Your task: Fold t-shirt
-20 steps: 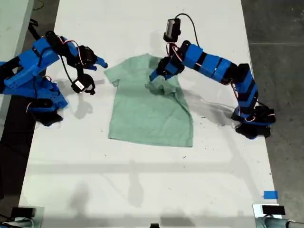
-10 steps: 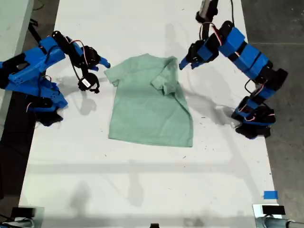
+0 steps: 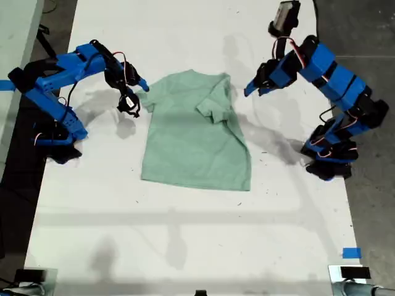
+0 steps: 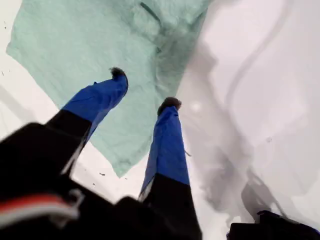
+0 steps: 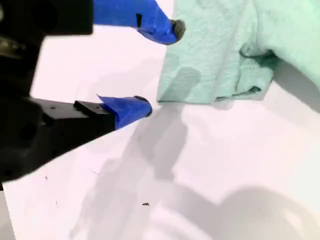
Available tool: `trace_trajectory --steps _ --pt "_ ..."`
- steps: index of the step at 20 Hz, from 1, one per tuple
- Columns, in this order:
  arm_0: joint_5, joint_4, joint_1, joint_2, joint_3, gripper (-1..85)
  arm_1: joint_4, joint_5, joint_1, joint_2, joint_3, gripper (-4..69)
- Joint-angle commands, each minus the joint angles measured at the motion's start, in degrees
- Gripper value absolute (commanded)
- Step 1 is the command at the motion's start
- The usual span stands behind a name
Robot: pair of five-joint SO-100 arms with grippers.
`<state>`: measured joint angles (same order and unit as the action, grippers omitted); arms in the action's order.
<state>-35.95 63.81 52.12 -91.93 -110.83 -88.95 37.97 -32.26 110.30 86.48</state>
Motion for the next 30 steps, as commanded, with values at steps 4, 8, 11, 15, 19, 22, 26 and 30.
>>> trace_trajectory --steps 4,8,11,15,19,22,26,30 --pt "-0.7 1.32 2.64 9.67 8.7 25.6 1.85 -0.97 1.05 6.33 0.53 17.3" --pt "-1.93 4.48 4.22 21.97 17.05 24.9 1.85 -1.67 1.41 8.88 2.11 17.0" --pt "-3.52 10.55 4.66 29.79 27.07 8.5 2.02 -2.46 1.41 11.69 4.22 16.8" --pt "-4.04 10.81 5.19 29.18 28.21 0.0 2.55 -3.34 1.58 15.64 7.38 15.7" --pt "-3.87 13.01 7.03 20.04 27.25 0.0 2.99 -3.69 1.58 18.11 10.11 14.8" --pt "-5.19 16.17 11.34 13.62 29.79 0.0 3.43 -3.87 1.67 18.63 10.9 14.4" --pt "-5.45 15.64 7.47 10.02 31.64 0.0 3.43 -4.13 1.67 19.86 11.95 14.1" --pt "-0.62 12.04 -2.81 13.8 37.53 0.0 3.43 -4.57 1.85 21.18 13.1 13.9"
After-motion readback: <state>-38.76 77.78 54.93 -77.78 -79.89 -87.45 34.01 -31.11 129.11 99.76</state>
